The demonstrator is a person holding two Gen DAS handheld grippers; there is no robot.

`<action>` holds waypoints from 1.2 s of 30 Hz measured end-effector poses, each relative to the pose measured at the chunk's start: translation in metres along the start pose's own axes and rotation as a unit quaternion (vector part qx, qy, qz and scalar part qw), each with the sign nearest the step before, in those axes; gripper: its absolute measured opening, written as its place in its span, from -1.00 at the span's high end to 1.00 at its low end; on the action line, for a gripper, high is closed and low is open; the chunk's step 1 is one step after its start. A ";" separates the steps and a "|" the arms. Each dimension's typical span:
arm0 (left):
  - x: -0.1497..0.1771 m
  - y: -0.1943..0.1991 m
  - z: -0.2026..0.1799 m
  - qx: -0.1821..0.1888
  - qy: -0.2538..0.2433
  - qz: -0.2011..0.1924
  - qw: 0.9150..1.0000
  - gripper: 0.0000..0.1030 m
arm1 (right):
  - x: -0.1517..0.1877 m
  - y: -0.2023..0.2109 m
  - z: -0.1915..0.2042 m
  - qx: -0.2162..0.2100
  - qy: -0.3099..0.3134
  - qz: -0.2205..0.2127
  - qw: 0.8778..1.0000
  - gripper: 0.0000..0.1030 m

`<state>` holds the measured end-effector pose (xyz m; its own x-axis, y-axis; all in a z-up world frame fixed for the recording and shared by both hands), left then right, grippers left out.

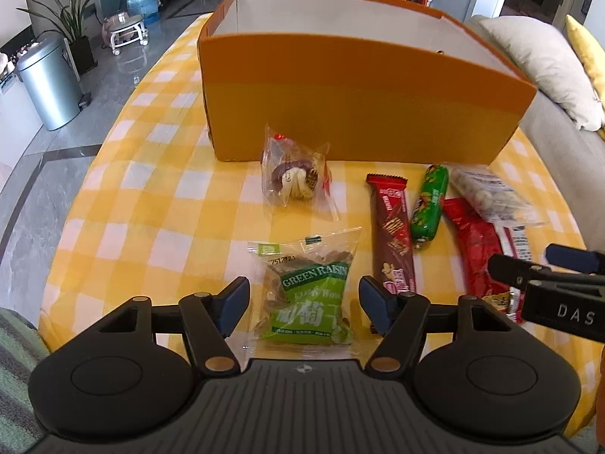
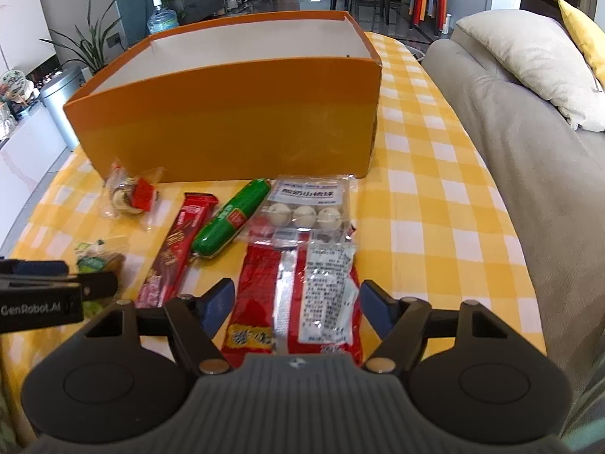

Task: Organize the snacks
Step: 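Grasp the green raisin bag with the left tool while the right tool grasps the red chip bag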

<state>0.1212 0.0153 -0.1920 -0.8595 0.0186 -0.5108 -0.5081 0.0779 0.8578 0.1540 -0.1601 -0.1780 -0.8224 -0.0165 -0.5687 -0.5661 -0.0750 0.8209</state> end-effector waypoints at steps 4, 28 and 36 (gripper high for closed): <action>-0.002 -0.006 0.000 -0.002 -0.001 0.001 1.000 -0.38 | -0.001 -0.011 -0.001 0.005 0.003 0.006 1.000 -0.56; 0.001 -0.007 -0.011 -0.002 -0.034 0.005 0.999 0.06 | 0.004 -0.034 0.003 0.005 0.017 0.028 0.999 -0.63; 0.001 -0.006 -0.012 -0.004 -0.039 0.005 0.999 0.10 | 0.005 -0.031 0.005 0.004 0.028 0.032 0.999 -0.35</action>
<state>0.1224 0.0027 -0.1970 -0.8580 0.0965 -0.5046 -0.4998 0.0701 0.8633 0.1677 -0.1524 -0.2061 -0.8523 -0.0766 -0.5174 -0.5136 -0.0648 0.8556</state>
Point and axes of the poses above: each gripper's, at about its wrist camera, not at the fingertips, and y roughly against the way its jaws point, z to its left, x to its underside, the point moved 9 cm from there along -y, roughly the way its jaws point, and after that the axes turned 2 degrees about z, right-handed, at the moved point
